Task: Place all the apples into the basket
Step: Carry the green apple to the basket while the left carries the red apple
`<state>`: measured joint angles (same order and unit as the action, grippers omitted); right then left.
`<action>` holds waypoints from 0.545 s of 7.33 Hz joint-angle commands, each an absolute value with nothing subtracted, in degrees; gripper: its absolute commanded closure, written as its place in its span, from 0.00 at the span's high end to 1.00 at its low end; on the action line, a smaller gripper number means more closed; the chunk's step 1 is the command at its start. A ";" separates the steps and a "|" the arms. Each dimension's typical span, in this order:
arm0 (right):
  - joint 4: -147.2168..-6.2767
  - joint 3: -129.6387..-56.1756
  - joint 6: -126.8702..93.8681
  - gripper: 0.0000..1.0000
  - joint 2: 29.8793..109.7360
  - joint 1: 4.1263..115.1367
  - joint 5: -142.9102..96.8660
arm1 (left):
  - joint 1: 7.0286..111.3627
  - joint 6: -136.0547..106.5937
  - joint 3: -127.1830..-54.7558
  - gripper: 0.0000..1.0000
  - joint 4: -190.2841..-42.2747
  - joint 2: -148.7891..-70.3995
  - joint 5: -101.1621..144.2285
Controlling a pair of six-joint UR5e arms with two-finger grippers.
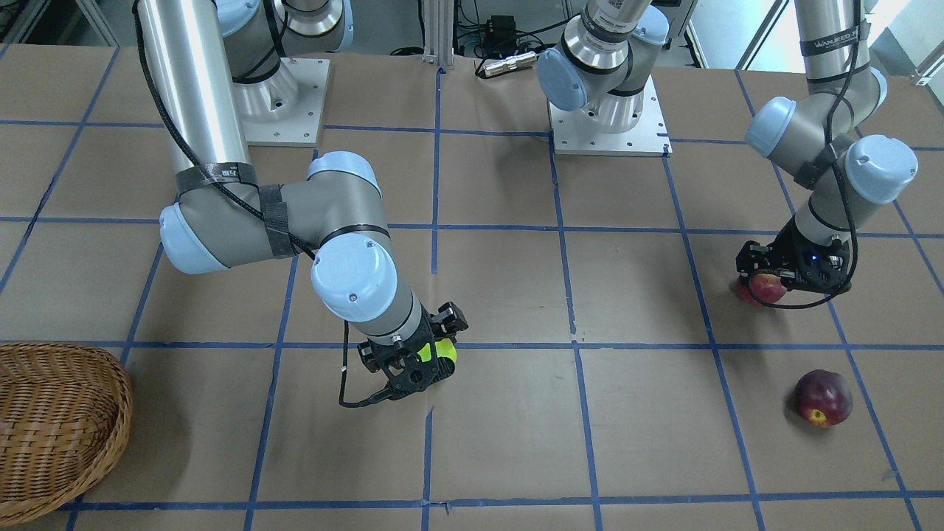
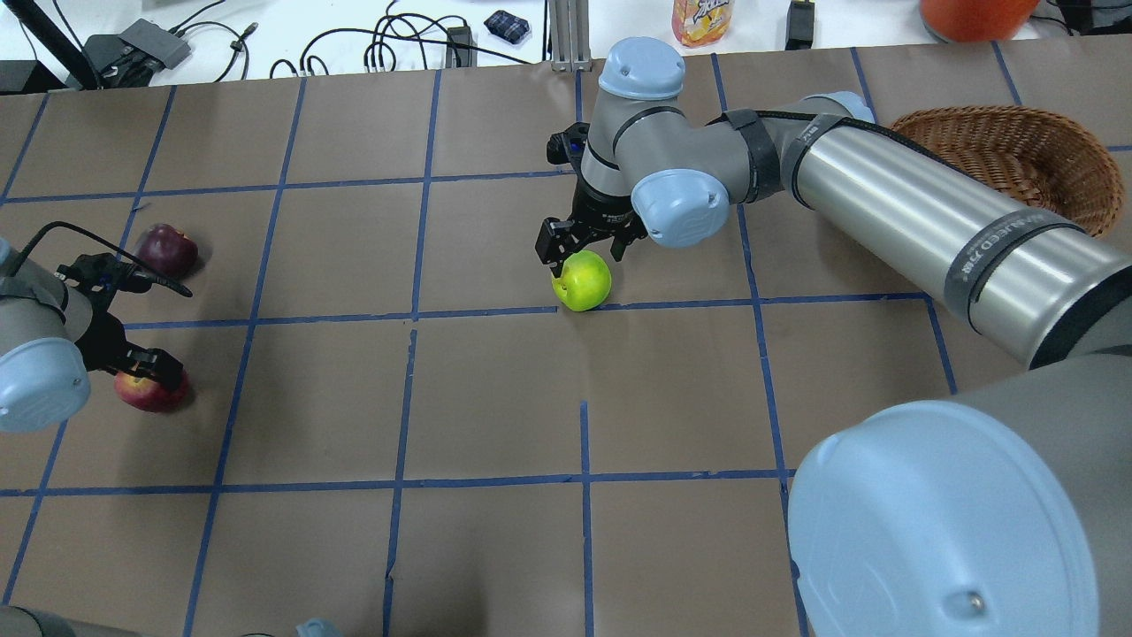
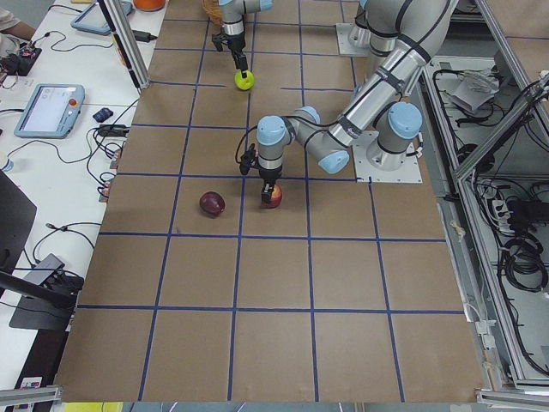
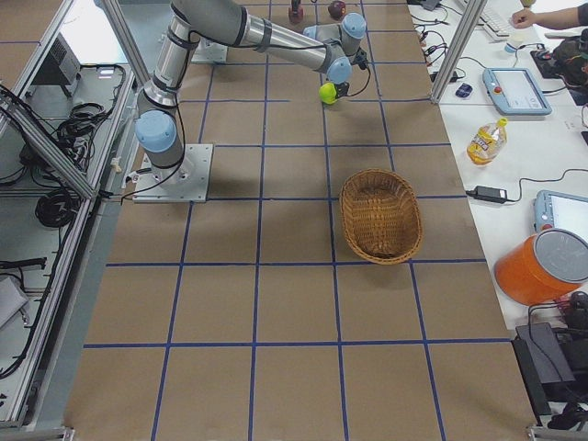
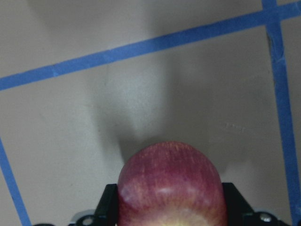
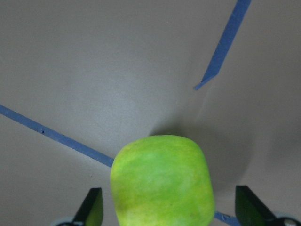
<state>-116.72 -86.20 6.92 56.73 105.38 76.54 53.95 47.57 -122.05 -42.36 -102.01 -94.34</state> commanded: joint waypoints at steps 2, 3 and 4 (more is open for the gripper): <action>-116.01 -86.31 6.60 0.50 55.72 105.38 74.55 | 62.72 35.47 -120.76 0.29 -47.35 -97.57 -94.74; -115.93 -86.13 6.33 0.20 56.07 105.38 73.84 | 65.80 28.02 -120.76 0.29 -48.33 -96.95 -94.49; -114.54 -85.96 6.24 0.00 56.68 105.29 74.35 | 69.92 20.21 -120.76 0.29 -48.60 -96.51 -94.40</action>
